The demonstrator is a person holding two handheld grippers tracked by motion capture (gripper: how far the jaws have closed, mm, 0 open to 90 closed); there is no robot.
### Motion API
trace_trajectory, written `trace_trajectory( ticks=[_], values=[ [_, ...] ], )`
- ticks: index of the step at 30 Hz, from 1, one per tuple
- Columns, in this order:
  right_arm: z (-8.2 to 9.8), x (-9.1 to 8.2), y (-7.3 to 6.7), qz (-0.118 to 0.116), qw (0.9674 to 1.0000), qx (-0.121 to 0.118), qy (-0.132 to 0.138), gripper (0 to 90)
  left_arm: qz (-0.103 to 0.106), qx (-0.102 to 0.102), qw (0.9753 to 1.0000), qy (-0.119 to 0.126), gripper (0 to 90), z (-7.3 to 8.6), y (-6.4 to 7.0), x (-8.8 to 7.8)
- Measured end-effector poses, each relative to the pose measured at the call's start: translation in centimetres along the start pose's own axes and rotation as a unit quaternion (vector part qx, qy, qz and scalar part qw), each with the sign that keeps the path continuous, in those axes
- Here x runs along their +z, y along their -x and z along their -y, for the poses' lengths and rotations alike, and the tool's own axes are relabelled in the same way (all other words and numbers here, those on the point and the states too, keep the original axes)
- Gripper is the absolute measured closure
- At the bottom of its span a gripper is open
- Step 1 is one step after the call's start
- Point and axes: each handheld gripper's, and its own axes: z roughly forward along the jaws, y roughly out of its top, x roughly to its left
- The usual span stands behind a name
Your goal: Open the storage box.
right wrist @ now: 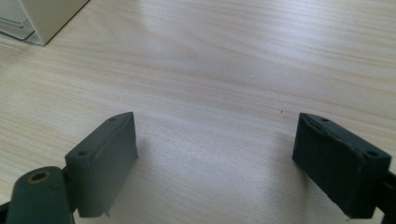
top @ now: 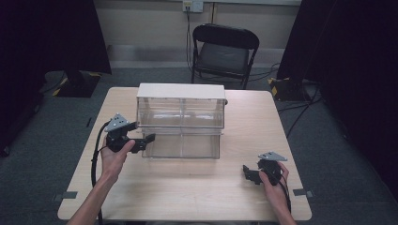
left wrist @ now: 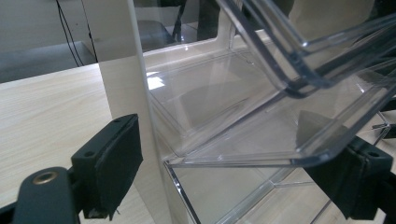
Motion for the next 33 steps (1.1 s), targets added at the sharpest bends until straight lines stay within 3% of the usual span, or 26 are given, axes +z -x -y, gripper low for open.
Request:
trace_trajectory(
  ticks=[10, 26, 28, 33],
  values=[
    [0.00, 0.00, 0.00, 0.000, 1.0000, 0.000, 0.000, 13.0, 0.001, -0.003, 1.0000, 0.002, 13.1, -0.13, 0.18, 0.03],
    [0.00, 0.00, 0.00, 0.000, 1.0000, 0.000, 0.000, 13.0, 0.021, -0.005, 0.9996, 0.016, 15.2, -0.65, 0.79, -0.54],
    [0.00, 0.00, 0.00, 0.000, 1.0000, 0.000, 0.000, 13.0, 0.017, 0.000, 0.9997, 0.015, 15.2, -0.72, 0.94, -0.66],
    [0.00, 0.00, 0.00, 0.000, 1.0000, 0.000, 0.000, 13.0, 0.015, -0.009, 0.9996, 0.021, 16.0, -0.40, 1.01, -0.67]
  ],
)
